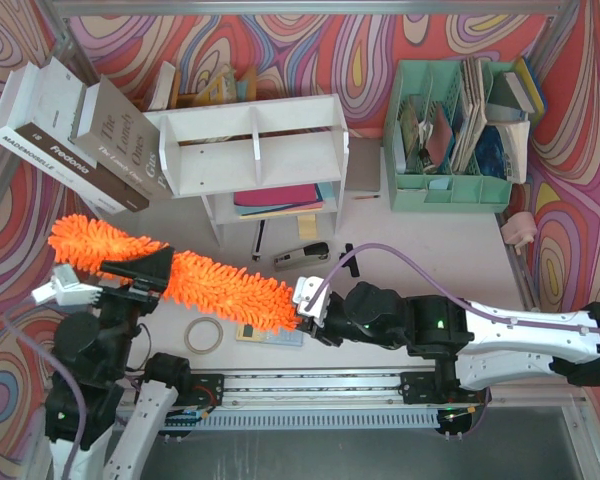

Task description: Dust the bookshelf with a duster

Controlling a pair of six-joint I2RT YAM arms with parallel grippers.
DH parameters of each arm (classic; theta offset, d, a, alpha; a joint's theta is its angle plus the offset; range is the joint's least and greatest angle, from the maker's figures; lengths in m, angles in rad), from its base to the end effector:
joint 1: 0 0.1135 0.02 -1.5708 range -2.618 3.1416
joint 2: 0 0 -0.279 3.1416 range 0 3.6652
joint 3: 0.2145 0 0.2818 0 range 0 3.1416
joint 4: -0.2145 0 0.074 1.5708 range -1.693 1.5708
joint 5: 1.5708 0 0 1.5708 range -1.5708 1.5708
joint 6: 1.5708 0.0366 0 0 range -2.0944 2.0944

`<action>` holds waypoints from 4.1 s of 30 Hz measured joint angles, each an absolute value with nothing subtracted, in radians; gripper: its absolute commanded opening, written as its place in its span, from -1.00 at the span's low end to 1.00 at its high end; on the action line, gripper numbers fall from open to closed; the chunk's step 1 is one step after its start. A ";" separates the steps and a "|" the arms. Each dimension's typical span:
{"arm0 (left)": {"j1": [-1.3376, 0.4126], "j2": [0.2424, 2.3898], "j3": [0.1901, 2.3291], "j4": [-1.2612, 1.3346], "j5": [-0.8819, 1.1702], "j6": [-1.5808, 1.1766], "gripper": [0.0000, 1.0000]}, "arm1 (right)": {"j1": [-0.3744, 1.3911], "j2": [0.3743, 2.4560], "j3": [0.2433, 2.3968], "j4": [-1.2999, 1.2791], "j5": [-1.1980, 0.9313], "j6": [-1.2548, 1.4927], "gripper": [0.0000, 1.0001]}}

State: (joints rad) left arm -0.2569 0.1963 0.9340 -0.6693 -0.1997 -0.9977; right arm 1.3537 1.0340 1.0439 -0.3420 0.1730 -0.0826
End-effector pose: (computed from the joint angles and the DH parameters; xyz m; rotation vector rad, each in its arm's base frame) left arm 0.0206 0.0021 0.4050 -0.7189 1.3901 -0.8518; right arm 0.0613 0.2487 0.3801 -1.1958 1.5523 0.6912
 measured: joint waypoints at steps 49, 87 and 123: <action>-0.254 0.414 0.372 -0.377 -0.506 -1.555 -1.00 | 1.296 0.878 0.860 -0.091 0.540 -0.035 0.97; -0.194 0.710 0.432 -0.340 -0.420 -1.478 0.96 | 1.288 0.844 0.868 -0.078 0.933 0.213 0.97; -0.461 0.712 0.232 0.463 -0.847 -0.111 0.97 | 0.362 1.069 0.954 -0.288 0.364 0.429 0.97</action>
